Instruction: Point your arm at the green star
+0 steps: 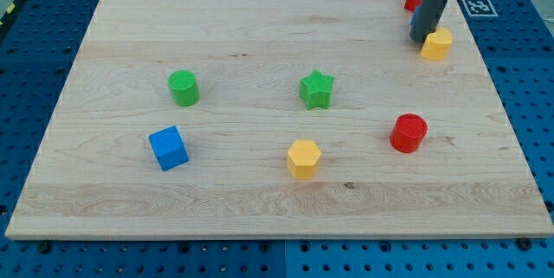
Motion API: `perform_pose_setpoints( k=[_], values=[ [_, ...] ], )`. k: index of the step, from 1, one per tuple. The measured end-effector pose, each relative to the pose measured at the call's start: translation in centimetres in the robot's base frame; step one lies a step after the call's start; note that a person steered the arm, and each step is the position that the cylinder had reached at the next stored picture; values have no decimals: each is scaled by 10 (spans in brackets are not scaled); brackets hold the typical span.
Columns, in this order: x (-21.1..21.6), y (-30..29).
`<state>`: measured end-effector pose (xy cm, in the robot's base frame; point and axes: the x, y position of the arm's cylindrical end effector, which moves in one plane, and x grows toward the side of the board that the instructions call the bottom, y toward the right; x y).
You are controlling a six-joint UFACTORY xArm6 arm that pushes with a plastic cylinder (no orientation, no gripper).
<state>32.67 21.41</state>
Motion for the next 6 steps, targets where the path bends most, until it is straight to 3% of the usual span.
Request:
perform_pose_setpoints(
  k=[1, 3, 4, 6],
  values=[
    [11, -63],
    [72, -266],
    [110, -265],
    [111, -199]
  ],
)
